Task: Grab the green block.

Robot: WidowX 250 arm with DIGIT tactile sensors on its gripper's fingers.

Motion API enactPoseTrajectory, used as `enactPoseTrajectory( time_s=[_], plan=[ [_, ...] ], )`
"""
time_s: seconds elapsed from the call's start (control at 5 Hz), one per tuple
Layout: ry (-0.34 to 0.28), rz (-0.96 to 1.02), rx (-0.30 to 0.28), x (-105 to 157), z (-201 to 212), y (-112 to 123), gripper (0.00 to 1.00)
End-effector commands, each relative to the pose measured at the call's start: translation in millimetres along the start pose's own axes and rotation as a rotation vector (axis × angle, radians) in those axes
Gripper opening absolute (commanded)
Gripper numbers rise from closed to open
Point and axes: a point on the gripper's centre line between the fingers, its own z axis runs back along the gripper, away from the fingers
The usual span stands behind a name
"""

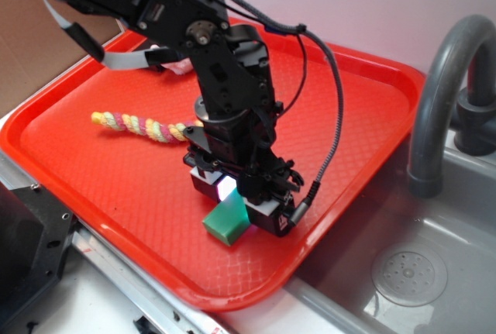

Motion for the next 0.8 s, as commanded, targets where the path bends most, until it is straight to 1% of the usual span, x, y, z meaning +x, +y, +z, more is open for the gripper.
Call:
enactPoseTrajectory(
  time_s=[0.0, 0.2, 0.4, 0.6],
  plan=[
    [-0.113, -0.067, -0.116, 19, 83, 33, 0.0],
    [-0.168, -0.117, -0.196, 18, 131, 59, 0.0],
    [-0.218, -0.105, -0.211, 4, 180, 90, 0.0],
    [-0.249, -0.061, -0.264, -5, 202, 113, 0.0]
  ],
)
